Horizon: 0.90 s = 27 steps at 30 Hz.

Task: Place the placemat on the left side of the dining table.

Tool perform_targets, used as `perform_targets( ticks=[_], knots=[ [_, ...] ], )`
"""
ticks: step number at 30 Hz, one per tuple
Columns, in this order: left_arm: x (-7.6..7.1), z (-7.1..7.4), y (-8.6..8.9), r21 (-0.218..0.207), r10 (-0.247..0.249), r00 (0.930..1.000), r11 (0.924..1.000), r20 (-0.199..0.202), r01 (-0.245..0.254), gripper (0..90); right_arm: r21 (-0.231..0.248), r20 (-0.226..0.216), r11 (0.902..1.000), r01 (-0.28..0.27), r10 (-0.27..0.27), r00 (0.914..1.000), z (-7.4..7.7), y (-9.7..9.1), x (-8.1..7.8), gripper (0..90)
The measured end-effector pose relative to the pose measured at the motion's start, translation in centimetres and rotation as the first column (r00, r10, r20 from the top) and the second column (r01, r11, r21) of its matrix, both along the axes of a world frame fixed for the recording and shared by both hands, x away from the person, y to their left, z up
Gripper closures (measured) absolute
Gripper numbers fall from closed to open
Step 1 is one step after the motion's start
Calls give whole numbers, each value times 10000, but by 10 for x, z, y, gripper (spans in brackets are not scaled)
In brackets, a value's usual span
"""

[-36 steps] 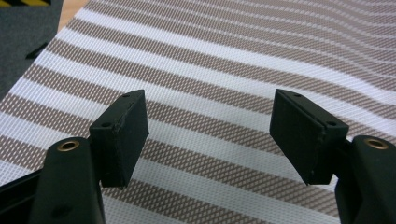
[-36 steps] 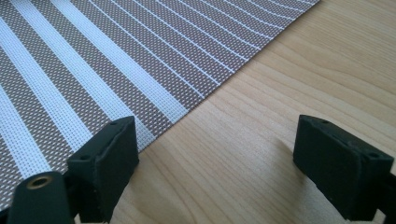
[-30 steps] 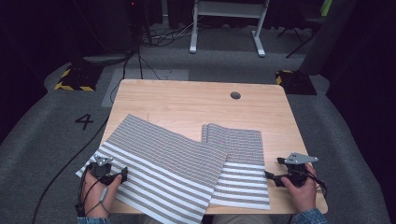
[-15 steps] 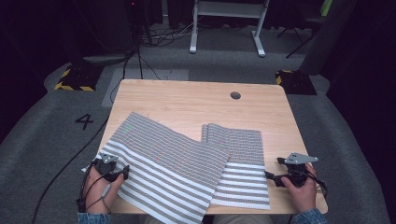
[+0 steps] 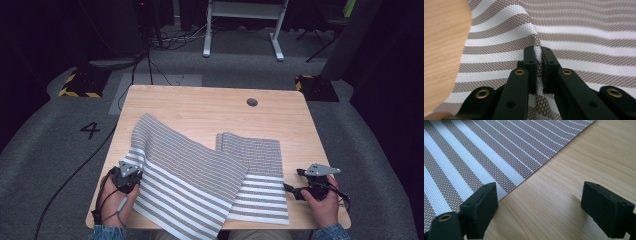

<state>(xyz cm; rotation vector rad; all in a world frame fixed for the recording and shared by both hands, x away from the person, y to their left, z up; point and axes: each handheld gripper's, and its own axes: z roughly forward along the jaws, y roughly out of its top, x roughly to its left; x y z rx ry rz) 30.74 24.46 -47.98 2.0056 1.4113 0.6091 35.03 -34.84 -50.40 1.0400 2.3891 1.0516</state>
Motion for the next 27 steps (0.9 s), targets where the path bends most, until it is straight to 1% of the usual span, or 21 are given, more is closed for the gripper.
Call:
perform_targets(
  ticks=[2,3,4,7,9,10,11,15,18,20,21,23,24,25,26,27],
  knots=[
    [-1,7,-2,-158,-152,9994,9998,315,157,849,1,-1,10000,1,-1,10000,0,0,0,141],
    [-1,9,-3,-216,-183,9990,9996,412,192,850,22,7,10000,1,-1,10000,0,0,0,141],
    [0,12,-4,-263,-241,9978,9993,611,258,851,13,5,10000,5,-5,10000,0,0,0,141],
    [1,21,-8,-454,-459,9932,9977,1066,509,852,4,-5,10000,-7,7,10000,0,0,0,141],
    [3,27,-9,-481,-572,9905,9968,1251,637,853,27,6,10000,2,-3,10000,0,0,0,141],
    [5,32,-10,-578,-601,9883,9960,1404,688,853,3,-3,10000,-7,7,10000,0,0,0,141],
    [8,36,-11,-637,-646,9870,9952,1469,746,853,11,-3,10000,-3,3,10000,0,0,0,141],
    [24,55,-12,-454,-808,9790,9948,1870,907,856,6,-3,10000,-5,5,10000,0,0,0,141],
    [40,69,-14,-333,-964,9740,9939,2050,1053,858,18,6,10000,-2,2,10000,0,0,0,141],
    [53,77,-16,-242,-1120,9709,9925,2118,1198,859,16,1,10000,-3,3,10000,0,0,0,141],
    [61,79,-17,-146,-1174,9682,9922,2210,1236,858,9,-6,10000,-3,3,10000,0,0,0,141],
    [79,82,-18,-97,-1135,9626,9928,2460,1195,850,16,6,10000,9,-9,10000,0,0,0,141],
    [88,81,-20,-120,-954,9572,9946,2733,1026,823,20,2,10000,1,-1,10000,0,0,0,141],
    [97,81,-21,-89,-737,9494,9967,3053,803,754,10,-5,10000,-7,7,10000,0,0,0,141],
    [104,80,-22,-126,-533,9428,9981,3290,608,657,23,4,10000,2,-2,10000,0,0,0,141],
    [109,79,-24,-238,-334,9364,9987,3493,445,541,19,1,10000,-1,1,10000,0,0,0,141]
  ],
)
